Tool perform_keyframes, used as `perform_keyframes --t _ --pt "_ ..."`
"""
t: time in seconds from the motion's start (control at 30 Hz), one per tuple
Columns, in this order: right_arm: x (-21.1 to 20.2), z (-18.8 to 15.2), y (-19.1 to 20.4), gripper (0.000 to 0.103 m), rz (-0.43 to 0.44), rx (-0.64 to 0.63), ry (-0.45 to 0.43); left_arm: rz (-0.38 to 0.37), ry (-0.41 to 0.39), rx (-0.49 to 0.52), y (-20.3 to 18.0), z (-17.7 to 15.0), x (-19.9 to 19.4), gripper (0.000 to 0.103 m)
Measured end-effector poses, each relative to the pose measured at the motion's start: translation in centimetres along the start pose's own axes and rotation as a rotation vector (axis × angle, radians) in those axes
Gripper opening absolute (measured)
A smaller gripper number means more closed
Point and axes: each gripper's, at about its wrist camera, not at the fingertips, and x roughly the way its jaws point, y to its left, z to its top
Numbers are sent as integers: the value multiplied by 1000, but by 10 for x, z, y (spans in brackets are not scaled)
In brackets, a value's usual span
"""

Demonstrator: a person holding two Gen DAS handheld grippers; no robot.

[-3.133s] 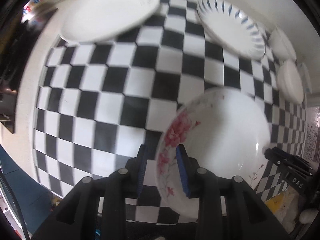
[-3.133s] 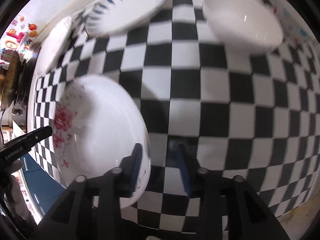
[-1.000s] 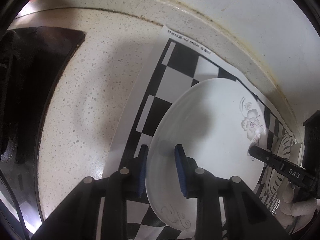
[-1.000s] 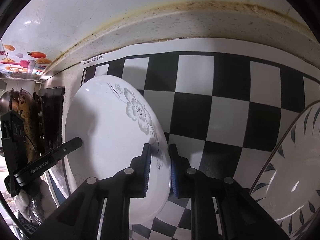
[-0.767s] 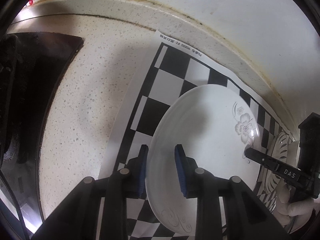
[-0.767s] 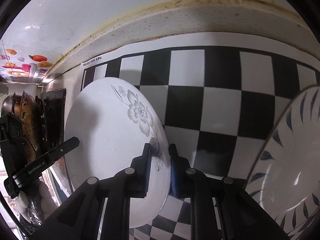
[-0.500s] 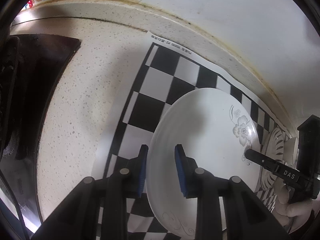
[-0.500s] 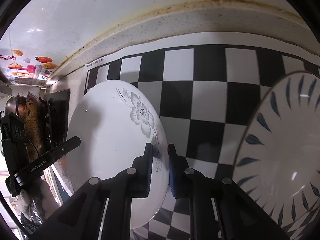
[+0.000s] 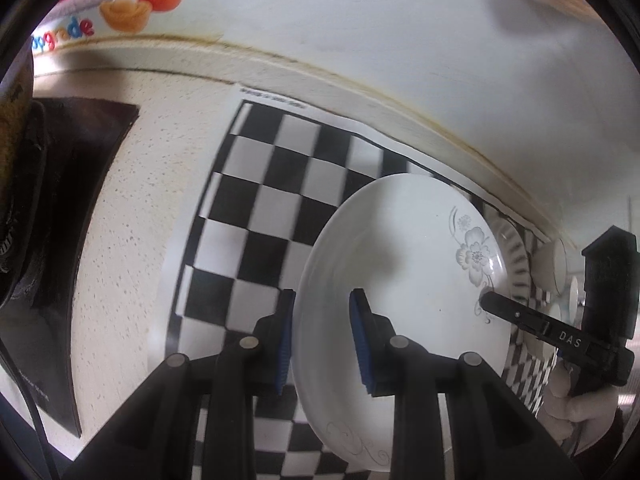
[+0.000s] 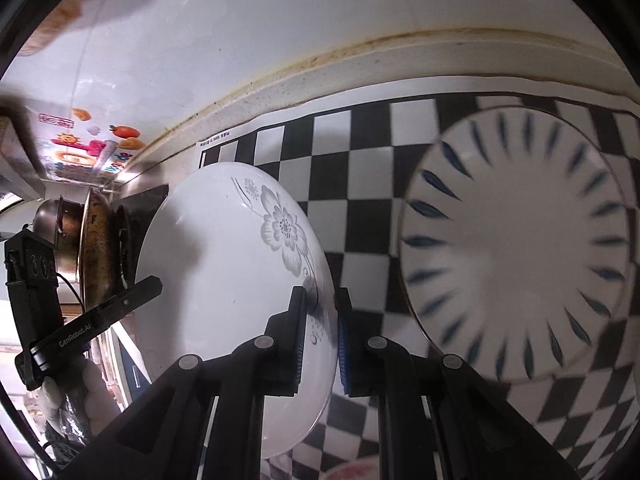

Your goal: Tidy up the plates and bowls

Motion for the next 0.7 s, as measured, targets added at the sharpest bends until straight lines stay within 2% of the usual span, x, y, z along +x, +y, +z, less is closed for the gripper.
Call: perform_keyframes --t 0.4,0.7 --pt "-83 -97 -58 15 9 60 -77 -63 11 104 -70 -63 -23 24" --pt "-121 -177 -115 15 -3 102 -85 -84 67 195 -122 -115 -10 24"
